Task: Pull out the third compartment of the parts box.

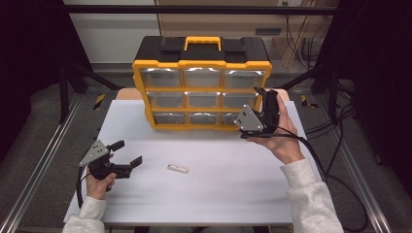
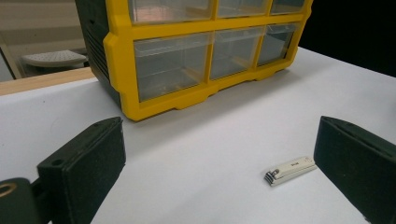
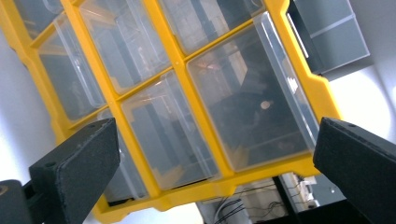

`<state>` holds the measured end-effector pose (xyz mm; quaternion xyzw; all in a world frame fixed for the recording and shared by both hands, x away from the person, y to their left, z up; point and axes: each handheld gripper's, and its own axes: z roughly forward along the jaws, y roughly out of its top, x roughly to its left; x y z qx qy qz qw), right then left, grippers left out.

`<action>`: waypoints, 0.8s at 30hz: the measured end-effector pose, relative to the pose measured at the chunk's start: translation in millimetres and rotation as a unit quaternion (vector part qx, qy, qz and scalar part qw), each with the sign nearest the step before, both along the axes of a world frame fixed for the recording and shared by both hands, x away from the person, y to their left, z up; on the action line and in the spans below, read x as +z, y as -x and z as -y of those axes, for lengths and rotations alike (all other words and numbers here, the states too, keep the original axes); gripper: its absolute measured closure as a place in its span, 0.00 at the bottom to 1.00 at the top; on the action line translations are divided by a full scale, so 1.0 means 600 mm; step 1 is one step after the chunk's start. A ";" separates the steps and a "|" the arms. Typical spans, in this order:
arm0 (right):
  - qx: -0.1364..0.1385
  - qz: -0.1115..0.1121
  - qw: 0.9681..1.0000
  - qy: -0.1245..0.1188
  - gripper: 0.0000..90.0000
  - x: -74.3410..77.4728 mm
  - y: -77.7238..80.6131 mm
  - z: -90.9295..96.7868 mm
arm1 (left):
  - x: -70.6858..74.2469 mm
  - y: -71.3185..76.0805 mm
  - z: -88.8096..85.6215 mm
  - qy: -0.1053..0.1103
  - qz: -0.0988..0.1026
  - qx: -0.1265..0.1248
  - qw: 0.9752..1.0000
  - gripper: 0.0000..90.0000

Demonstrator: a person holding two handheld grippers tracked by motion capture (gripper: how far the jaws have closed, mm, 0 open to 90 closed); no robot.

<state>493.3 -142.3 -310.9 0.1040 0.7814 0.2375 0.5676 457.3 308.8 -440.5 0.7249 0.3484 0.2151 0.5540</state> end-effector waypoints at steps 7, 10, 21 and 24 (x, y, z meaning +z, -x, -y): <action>0.009 0.019 0.999 0.031 0.01 0.009 -0.012 -0.007 | 0.000 0.000 0.000 -0.001 0.001 0.000 1.000 0.02; 0.013 0.028 0.998 0.048 0.02 0.012 -0.017 -0.009 | 0.000 0.000 0.000 -0.002 0.000 0.000 1.000 0.02; 0.023 0.058 0.994 0.090 0.04 0.019 -0.040 -0.010 | -0.001 0.000 0.000 -0.003 0.000 0.000 1.000 0.02; 0.022 0.062 0.992 0.103 0.04 0.019 -0.048 -0.012 | -0.001 0.000 0.000 -0.002 0.000 0.000 1.000 0.02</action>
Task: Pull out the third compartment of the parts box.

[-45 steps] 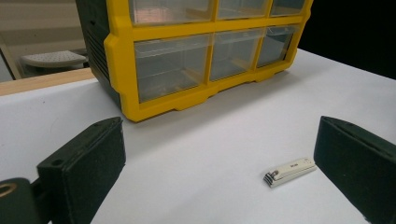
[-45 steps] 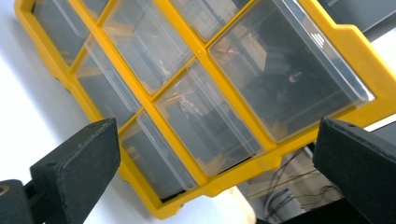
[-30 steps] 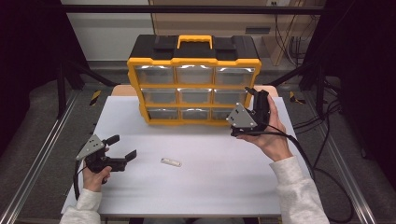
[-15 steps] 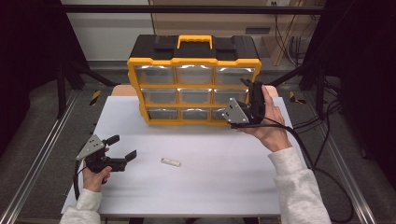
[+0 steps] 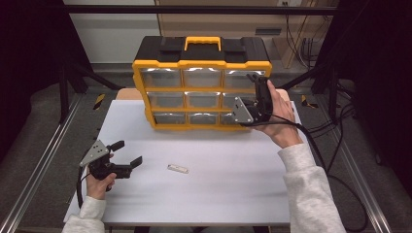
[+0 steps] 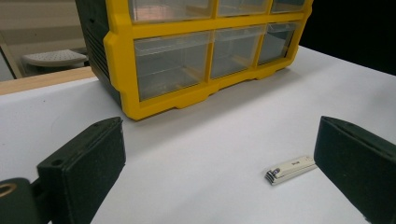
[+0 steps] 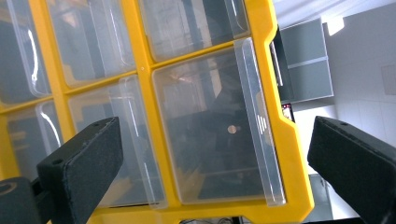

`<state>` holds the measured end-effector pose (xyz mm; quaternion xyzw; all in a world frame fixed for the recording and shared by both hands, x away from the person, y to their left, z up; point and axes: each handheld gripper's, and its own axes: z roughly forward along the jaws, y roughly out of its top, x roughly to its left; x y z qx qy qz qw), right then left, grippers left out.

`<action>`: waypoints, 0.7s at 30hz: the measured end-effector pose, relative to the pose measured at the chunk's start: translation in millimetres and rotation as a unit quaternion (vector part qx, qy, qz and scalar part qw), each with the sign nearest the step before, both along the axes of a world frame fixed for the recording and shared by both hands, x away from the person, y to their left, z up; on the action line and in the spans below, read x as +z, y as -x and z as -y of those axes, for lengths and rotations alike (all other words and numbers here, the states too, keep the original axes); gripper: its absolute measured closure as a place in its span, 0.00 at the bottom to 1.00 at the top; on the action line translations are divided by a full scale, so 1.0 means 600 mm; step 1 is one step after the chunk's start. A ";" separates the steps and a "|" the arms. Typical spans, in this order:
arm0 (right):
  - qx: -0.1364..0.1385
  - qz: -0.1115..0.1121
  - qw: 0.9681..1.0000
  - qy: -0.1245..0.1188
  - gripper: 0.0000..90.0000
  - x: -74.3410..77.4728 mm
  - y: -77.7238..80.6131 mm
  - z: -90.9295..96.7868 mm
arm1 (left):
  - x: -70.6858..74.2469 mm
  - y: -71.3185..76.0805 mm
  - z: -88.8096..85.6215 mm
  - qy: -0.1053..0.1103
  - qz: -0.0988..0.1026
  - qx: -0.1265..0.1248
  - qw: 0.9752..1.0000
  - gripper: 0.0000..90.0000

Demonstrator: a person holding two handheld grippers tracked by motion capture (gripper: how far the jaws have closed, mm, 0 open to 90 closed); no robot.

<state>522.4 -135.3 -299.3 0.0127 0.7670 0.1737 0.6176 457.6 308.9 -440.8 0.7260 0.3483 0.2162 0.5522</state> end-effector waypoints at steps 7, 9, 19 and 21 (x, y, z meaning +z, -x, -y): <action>0.001 0.008 1.000 0.019 0.06 0.000 -0.017 -0.004 | 0.000 0.000 -0.001 0.001 0.000 0.001 1.000 0.02; 0.001 0.008 1.000 0.024 0.06 0.001 -0.021 -0.005 | 0.000 0.000 -0.001 0.000 0.000 0.001 1.000 0.02; 0.001 0.014 0.999 0.044 0.09 0.002 -0.037 -0.013 | 0.000 -0.001 -0.001 -0.001 0.000 0.001 1.000 0.02; 0.001 0.013 0.999 0.048 0.10 0.001 -0.040 -0.015 | 0.000 -0.001 -0.001 -0.001 0.000 0.001 1.000 0.02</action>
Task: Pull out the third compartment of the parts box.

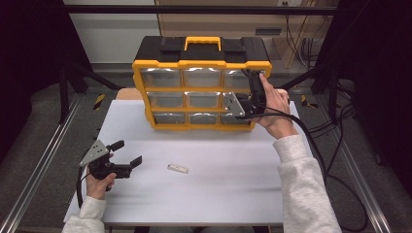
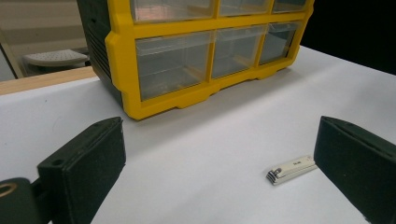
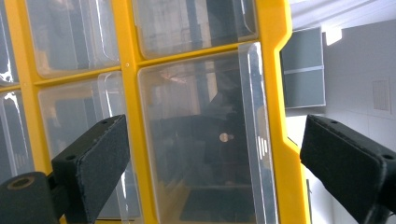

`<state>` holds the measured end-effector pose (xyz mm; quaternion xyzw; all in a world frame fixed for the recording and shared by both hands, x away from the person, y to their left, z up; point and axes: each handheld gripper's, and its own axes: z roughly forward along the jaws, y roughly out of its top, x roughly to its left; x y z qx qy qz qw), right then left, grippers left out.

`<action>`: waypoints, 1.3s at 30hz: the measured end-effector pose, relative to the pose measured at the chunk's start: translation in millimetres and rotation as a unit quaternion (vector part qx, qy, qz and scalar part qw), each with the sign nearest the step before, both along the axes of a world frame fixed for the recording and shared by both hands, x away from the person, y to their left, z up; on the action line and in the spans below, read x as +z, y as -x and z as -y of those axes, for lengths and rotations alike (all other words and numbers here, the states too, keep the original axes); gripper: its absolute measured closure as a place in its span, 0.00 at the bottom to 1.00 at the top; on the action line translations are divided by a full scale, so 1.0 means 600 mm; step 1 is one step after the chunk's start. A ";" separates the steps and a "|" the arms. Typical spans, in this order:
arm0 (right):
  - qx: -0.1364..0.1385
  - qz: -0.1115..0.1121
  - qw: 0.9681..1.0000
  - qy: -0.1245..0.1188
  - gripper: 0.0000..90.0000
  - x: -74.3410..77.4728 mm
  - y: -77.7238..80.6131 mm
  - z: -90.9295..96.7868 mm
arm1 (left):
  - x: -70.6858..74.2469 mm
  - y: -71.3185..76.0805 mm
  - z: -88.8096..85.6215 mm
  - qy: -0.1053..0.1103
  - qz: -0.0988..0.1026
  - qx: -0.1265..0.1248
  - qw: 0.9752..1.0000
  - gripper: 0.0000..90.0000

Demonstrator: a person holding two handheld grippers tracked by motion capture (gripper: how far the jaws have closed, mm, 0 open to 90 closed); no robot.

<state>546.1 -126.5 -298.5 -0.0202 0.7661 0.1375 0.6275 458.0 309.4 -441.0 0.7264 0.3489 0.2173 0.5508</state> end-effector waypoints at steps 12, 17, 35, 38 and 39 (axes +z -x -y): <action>0.004 0.008 1.000 0.023 0.20 -0.004 -0.009 -0.008 | 0.000 0.000 -0.001 0.000 0.001 0.002 1.000 0.02; -0.003 0.008 1.000 0.028 0.23 -0.006 -0.013 -0.007 | 0.001 0.000 -0.001 0.001 0.001 0.002 1.000 0.02; -0.012 0.018 0.999 0.031 0.30 -0.006 -0.020 -0.005 | 0.000 0.000 0.000 -0.001 0.001 0.002 1.000 0.02; -0.011 0.021 0.999 0.031 0.33 -0.006 -0.019 -0.004 | 0.000 0.000 -0.001 -0.001 0.001 0.003 1.000 0.02; -0.011 0.019 0.999 0.031 0.35 -0.006 -0.019 -0.004 | 0.000 0.000 -0.001 -0.001 0.001 0.003 1.000 0.02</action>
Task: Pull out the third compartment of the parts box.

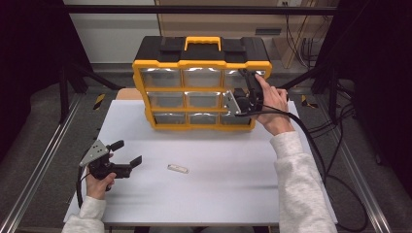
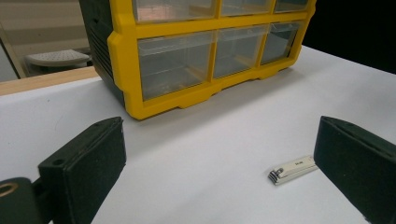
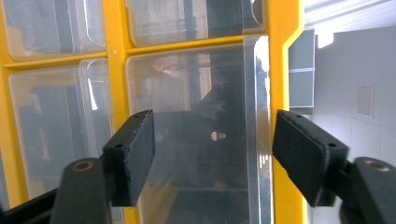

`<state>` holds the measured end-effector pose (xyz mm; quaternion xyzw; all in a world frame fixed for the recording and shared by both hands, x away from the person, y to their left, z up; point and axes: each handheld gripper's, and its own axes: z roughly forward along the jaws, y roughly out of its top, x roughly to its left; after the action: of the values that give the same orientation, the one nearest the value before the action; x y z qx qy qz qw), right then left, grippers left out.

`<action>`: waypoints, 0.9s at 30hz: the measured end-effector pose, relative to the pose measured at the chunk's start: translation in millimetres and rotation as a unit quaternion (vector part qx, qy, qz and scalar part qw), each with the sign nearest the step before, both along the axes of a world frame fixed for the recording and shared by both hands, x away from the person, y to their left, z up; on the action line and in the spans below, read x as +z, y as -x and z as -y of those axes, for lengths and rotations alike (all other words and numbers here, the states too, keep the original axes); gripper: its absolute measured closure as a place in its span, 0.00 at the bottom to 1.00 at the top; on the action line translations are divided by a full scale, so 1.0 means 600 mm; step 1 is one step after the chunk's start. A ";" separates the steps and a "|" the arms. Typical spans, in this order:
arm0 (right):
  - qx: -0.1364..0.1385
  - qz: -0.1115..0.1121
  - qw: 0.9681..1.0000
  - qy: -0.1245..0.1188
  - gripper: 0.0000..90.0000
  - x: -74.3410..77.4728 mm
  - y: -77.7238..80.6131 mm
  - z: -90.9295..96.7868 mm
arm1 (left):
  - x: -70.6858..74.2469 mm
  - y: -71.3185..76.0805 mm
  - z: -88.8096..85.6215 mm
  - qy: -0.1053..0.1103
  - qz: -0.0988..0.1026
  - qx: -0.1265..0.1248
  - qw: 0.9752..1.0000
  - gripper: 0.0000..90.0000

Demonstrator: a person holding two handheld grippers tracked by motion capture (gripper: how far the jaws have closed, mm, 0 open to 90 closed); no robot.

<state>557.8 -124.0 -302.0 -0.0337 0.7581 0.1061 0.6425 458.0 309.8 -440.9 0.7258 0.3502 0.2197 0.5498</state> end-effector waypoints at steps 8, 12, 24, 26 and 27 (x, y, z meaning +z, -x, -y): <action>0.002 0.014 1.000 0.005 0.40 -0.002 0.000 0.002 | 0.000 -0.001 0.000 -0.001 0.000 0.000 1.000 0.02; 0.002 0.021 1.000 0.012 0.44 -0.002 0.001 0.003 | 0.000 0.000 0.001 -0.002 0.000 0.000 1.000 0.02; -0.001 0.045 0.999 0.029 0.57 -0.003 0.002 0.003 | -0.001 -0.001 0.001 -0.002 -0.001 0.000 1.000 0.02; -0.001 0.050 0.998 0.032 0.60 -0.003 0.002 0.003 | -0.001 -0.001 0.001 -0.002 0.000 0.000 1.000 0.02; -0.001 0.051 0.998 0.032 0.61 -0.002 0.002 0.003 | -0.001 -0.001 0.001 -0.002 0.000 0.000 1.000 0.02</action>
<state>556.5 -125.7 -303.3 -0.0593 0.7276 0.0792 0.6788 458.3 309.2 -441.4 0.7271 0.3501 0.2201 0.5481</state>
